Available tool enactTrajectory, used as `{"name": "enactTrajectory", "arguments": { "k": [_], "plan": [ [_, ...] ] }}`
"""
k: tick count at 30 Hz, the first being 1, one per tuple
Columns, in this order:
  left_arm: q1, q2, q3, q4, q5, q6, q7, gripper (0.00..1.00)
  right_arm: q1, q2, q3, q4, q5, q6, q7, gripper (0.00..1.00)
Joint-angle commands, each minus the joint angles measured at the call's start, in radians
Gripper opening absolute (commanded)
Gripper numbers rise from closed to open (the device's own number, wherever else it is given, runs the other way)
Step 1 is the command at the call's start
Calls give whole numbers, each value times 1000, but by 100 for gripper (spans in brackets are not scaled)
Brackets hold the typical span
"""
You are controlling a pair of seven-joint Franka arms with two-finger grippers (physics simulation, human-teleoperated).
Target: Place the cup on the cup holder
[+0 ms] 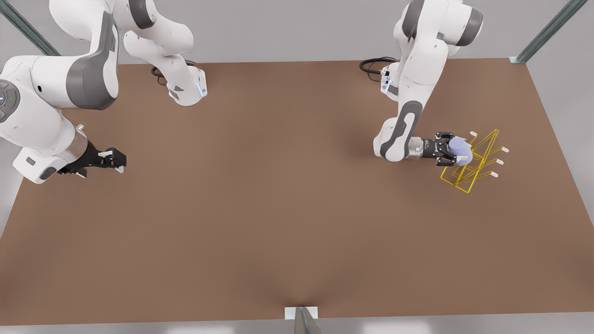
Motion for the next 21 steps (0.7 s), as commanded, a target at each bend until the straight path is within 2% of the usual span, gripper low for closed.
{"name": "enactTrajectory", "arguments": {
  "k": [1, 11, 15, 16, 17, 21],
  "plan": [
    [-1, -5, 0, -14, -5, 18, -109, 79, 1, -1, 0, 0, 1, 0, 2, 100],
    [-1, 7, -34, -39, -35, 33, -140, 79, 6, -1, 0, 0, 2, 0, 8, 100],
    [7, -37, -31, -39, -35, 32, -126, 79, 6, -1, 0, 0, 4, 0, 8, 100],
    [9, -49, -29, -37, -34, 33, -126, 84, 6, -1, 0, 0, 5, 0, 10, 100],
    [22, -49, -29, -37, -34, 36, -127, 98, 6, -1, 0, 0, 5, 0, 10, 100],
    [27, -49, -29, -40, -29, 55, -140, 100, 6, -1, 0, 0, 4, 0, 10, 100]
  ]
}}
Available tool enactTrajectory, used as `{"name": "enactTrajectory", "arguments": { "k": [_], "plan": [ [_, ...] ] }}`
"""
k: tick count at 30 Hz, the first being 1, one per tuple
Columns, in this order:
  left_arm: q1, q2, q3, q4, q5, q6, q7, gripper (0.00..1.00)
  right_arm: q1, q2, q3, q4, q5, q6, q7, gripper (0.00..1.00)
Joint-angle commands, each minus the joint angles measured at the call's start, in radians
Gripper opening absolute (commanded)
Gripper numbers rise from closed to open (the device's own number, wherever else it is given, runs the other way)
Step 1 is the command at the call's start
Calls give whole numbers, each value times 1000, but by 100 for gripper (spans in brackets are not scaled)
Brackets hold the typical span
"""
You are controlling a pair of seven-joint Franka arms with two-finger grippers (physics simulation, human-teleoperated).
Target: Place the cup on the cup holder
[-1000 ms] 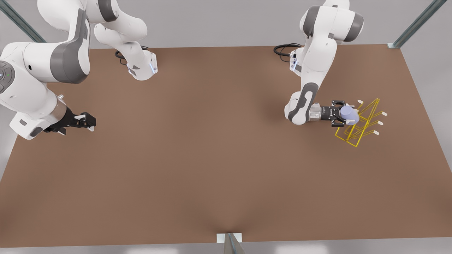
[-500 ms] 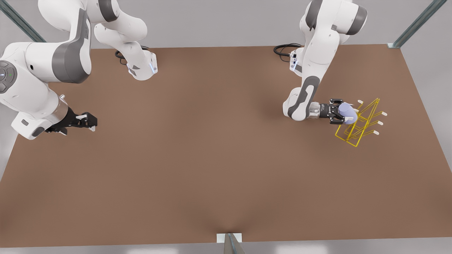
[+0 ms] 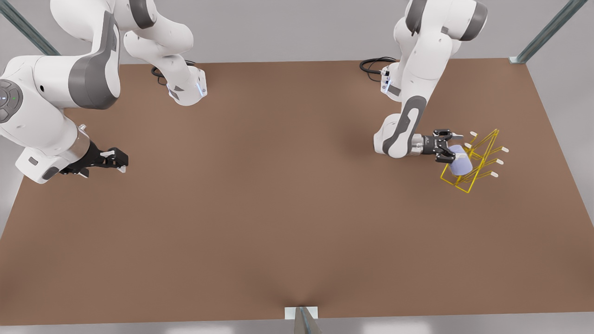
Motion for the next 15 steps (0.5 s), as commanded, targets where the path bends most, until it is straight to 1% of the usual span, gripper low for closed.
{"name": "enactTrajectory", "arguments": {
  "k": [1, 4, 5, 6, 7, 8, 9, 10, 11, 12, 13, 14, 15],
  "plan": [
    [0, -1, 0, -2, 2, 12, -48, 100, 0, -1, 0, 0, 1, 0, 4, 100],
    [0, -25, -12, 4, 2, 10, -31, 100, 0, -1, 0, 0, 1, 0, 4, 100],
    [0, -44, -31, 29, -3, 4, -7, 100, 0, -1, 0, 0, 1, 0, 4, 100],
    [0, -67, -69, 85, -33, -8, 1, 100, 0, -1, 0, 0, 1, 0, 4, 100],
    [0, -75, -127, 203, -101, -39, 22, 100, 0, -1, 0, 0, 1, 0, 4, 100],
    [0, -75, -183, 461, -242, -124, 165, 100, 0, -1, 0, 0, 1, 0, 4, 100],
    [0, -70, -195, 620, -303, -160, 243, 100, 0, -1, 0, 0, 1, 0, 4, 100],
    [18, -53, -187, 948, -499, -174, 352, 100, 0, -1, 0, 0, 1, 0, 4, 100],
    [87, -29, -184, 1177, -743, -178, 339, 100, 0, -1, 0, 0, 1, 0, 4, 100],
    [194, -30, -184, 1302, -1048, -177, 243, 100, 2, -1, 0, 0, 1, 0, 4, 100],
    [240, -30, -183, 1358, -1182, -174, 91, 100, 2, -1, 0, 0, 1, 0, 4, 100],
    [268, -32, -186, 1391, -1254, -169, -125, 100, 0, -1, 0, 0, -1, 0, -7, 100],
    [273, -67, -184, 1428, -1262, -180, -195, 100, -8, -3, 1, 0, 4, 0, -10, 100]
  ]
}}
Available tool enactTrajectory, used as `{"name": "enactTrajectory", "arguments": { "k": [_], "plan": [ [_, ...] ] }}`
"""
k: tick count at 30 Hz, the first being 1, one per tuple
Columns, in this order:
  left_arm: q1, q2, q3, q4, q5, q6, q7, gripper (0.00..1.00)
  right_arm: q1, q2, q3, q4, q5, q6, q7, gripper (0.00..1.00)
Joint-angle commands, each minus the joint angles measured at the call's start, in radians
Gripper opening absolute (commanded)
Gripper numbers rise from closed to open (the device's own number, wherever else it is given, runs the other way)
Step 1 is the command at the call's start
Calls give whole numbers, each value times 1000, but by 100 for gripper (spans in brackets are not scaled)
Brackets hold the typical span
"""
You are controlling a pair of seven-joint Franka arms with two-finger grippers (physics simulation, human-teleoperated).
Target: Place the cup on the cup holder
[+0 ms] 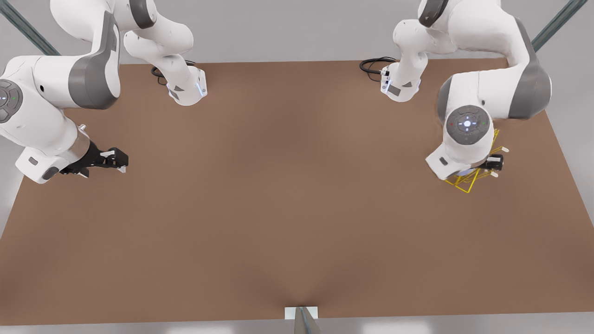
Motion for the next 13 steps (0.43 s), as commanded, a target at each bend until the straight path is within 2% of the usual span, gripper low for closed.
{"name": "enactTrajectory", "arguments": {
  "k": [1, 3, 4, 13],
  "plan": [
    [38, -57, 3, 44, -302, -65, -223, 100, -2, -2, 0, 0, 4, -2, -10, 100],
    [44, -206, 12, -62, -330, -65, -224, 100, -4, 9, 0, 0, 3, 6, -3, 100],
    [44, -235, 12, -91, -330, -64, -224, 100, -4, 21, 0, -1, 13, 7, 0, 100],
    [42, -246, 10, -114, -328, -70, -227, 100, -4, 41, -1, -1, 9, 12, 2, 100]
  ]
}}
